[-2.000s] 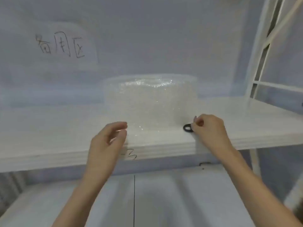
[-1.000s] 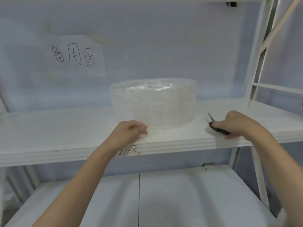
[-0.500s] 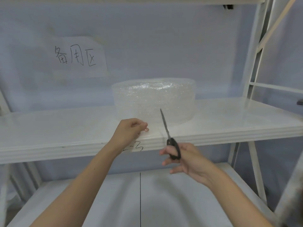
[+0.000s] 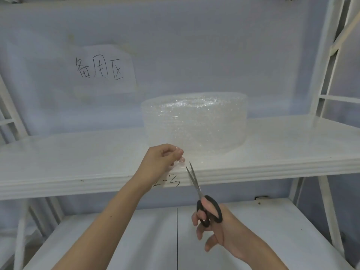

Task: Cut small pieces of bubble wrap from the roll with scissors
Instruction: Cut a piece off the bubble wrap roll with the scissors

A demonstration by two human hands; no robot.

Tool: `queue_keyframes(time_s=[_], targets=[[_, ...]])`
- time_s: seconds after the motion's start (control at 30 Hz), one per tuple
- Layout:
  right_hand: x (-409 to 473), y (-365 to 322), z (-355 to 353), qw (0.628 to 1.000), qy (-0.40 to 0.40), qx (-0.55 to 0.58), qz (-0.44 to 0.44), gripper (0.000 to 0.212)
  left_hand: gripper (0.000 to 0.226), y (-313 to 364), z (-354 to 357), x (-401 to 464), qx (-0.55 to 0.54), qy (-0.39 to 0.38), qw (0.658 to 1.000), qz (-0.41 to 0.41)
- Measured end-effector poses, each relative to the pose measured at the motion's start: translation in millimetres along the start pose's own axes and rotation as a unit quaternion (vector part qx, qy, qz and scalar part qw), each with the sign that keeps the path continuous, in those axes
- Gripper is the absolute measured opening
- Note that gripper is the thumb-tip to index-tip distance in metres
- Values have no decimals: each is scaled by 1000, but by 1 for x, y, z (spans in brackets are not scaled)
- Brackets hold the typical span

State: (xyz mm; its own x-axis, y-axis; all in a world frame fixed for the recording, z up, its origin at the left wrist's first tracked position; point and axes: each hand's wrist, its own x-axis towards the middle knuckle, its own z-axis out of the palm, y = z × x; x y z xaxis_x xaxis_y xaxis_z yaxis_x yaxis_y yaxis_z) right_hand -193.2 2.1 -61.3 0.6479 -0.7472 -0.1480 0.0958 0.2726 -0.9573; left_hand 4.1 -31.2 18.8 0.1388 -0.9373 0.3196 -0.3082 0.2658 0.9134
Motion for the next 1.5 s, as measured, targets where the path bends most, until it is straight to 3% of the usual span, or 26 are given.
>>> queue_keyframes(time_s=[0.83,1.2,1.37,1.5], targets=[[41,-36,14,995,-21,-20,-97,35,13,-1,-6,-2,-15,-4,1000,3],[38,-47,14,994,-23,-51,-90,40,12,-1,-12,-3,-12,-36,999,1],[40,-48,14,993,-11,-78,-92,53,14,-2,-13,-3,-31,-50,998,7],[41,-51,15,994,-20,-62,-91,43,15,-4,-13,-3,-23,-64,998,11]])
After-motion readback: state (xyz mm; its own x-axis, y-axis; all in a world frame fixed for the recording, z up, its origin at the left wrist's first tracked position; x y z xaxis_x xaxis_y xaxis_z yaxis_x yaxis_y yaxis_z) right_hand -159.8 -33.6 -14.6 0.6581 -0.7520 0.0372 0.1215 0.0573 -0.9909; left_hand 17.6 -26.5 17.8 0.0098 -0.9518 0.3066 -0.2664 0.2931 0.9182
